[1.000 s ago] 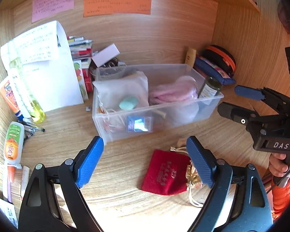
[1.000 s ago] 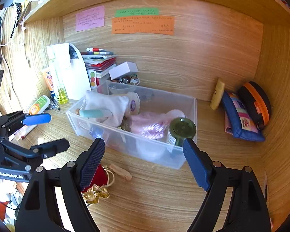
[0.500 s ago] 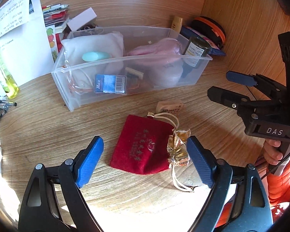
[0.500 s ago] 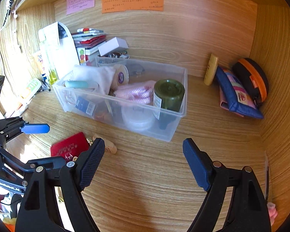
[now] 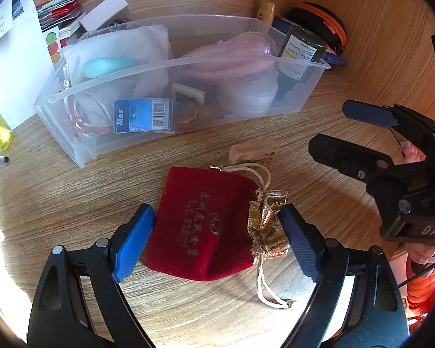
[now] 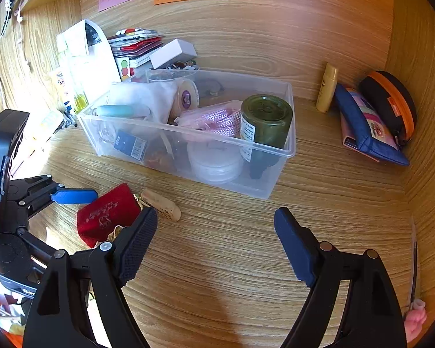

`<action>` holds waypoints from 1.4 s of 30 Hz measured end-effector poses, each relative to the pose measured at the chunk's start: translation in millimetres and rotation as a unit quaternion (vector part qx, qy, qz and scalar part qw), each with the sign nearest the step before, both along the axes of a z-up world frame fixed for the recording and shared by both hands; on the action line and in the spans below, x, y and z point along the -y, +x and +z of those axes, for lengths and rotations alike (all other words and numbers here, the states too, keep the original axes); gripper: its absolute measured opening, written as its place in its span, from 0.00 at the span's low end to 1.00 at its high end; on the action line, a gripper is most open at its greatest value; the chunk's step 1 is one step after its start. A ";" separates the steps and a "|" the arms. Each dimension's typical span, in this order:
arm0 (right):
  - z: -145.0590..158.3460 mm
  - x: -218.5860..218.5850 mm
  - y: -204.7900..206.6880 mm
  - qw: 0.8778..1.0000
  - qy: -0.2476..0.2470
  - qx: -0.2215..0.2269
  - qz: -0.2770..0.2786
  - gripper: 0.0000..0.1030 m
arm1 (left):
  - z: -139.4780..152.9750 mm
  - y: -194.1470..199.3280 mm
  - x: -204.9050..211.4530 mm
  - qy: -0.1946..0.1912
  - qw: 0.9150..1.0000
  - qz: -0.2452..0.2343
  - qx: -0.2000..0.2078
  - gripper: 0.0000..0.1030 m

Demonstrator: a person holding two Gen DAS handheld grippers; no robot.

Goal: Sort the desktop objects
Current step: 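Move both grippers toward the red pouch and beige wooden stick, then grasp the red drawstring pouch with the left gripper while the right grasps the wooden stick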

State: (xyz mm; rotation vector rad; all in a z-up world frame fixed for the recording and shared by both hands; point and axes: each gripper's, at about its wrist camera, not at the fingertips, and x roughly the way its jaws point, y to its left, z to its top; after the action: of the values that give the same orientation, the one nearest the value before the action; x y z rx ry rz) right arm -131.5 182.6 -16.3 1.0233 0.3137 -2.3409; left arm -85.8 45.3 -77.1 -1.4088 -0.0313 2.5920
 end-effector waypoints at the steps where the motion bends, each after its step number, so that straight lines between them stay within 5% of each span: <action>1: -0.7 1.2 -0.5 1.000 -0.001 0.002 0.000 0.78 | -0.8 0.1 -0.9 -0.003 1.000 -0.001 -0.004 0.81; 7: -7.2 9.3 -2.0 1.000 -0.010 0.024 0.010 0.78 | 0.0 6.0 1.2 -0.040 0.999 0.002 -0.031 0.45; 15: -18.2 36.1 -0.1 0.999 0.004 0.028 0.022 0.78 | 6.5 11.0 36.2 -0.008 0.997 0.057 -0.051 0.26; 19: -25.6 49.8 -1.8 0.999 0.011 0.043 0.027 0.75 | 10.6 14.5 48.2 0.007 0.995 0.077 -0.069 0.26; 21: -30.4 57.1 -3.7 0.998 0.015 0.057 0.029 0.60 | 12.4 15.7 51.4 0.014 0.994 0.083 -0.077 0.26; 27: -37.0 69.3 -4.9 0.998 0.026 0.056 0.012 0.36 | 15.5 18.5 58.8 0.029 0.992 0.084 -0.089 0.26; 42: -12.3 60.1 10.0 1.000 0.003 0.017 0.017 0.35 | 19.7 18.9 58.6 0.028 0.991 0.091 -0.094 0.26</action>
State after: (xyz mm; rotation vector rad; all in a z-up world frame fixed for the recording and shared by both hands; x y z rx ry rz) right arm -121.5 122.5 -28.6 1.0509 0.3232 -2.2914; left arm -66.9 -13.2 -57.4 -1.1869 -0.2131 2.8367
